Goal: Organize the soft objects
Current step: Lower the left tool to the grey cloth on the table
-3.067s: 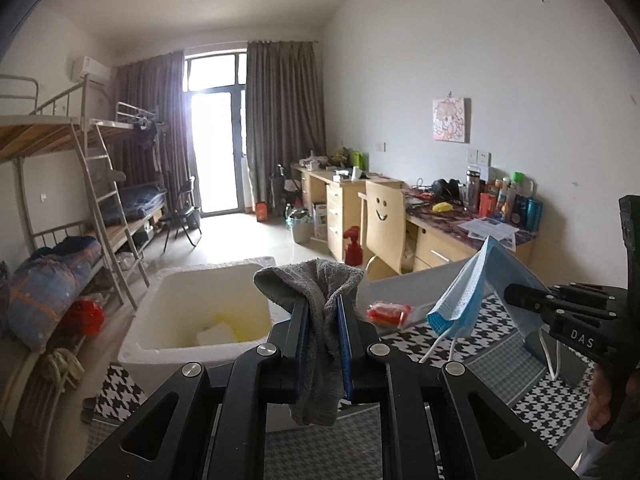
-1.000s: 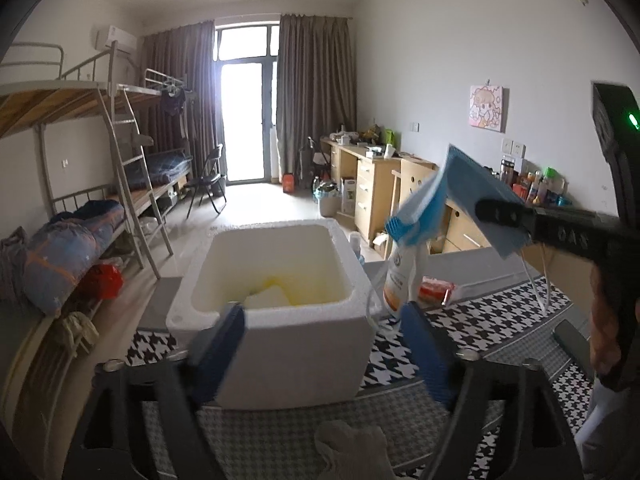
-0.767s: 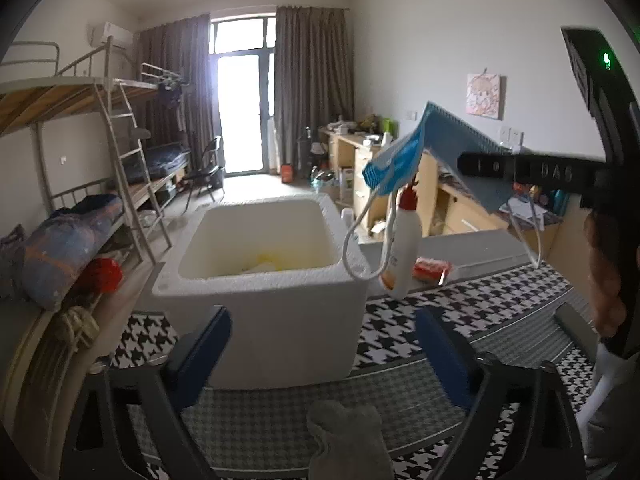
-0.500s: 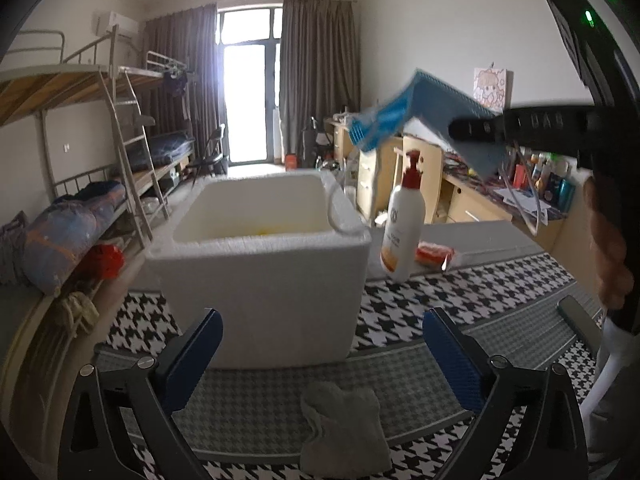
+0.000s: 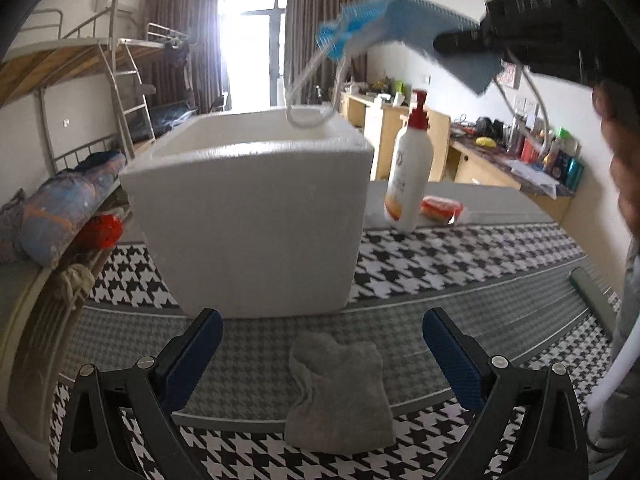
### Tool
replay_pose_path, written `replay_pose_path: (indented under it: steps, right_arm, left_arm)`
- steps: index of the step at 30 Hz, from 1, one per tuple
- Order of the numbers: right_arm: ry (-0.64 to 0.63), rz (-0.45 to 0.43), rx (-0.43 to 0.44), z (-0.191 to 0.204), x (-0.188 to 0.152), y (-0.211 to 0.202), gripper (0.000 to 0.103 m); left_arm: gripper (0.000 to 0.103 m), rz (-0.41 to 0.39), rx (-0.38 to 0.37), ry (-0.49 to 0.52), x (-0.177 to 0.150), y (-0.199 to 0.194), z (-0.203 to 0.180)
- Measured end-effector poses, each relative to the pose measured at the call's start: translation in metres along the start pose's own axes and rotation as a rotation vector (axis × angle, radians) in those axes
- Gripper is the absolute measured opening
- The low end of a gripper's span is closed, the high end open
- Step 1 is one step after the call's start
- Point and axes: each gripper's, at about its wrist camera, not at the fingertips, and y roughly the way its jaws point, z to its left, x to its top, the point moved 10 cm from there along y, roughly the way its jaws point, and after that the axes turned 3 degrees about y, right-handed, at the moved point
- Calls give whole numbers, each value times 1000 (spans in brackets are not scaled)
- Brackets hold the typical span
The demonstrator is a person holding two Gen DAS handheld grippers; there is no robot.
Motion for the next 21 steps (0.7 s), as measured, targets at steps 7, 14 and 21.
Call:
replay_pose_path:
  steps: [7,14,21]
  right_arm:
    - [-18,10,5,6,0,5,9]
    - [-44,22,-3,9,1,12,9]
    - [-56,37,9,16,4,21,9]
  left_arm:
    - [100,48,6,-6,-17,12,-1]
    - [93,111,-12,-21,-37,23,-4]
    - [78,154,-29,12,-53,29,-15]
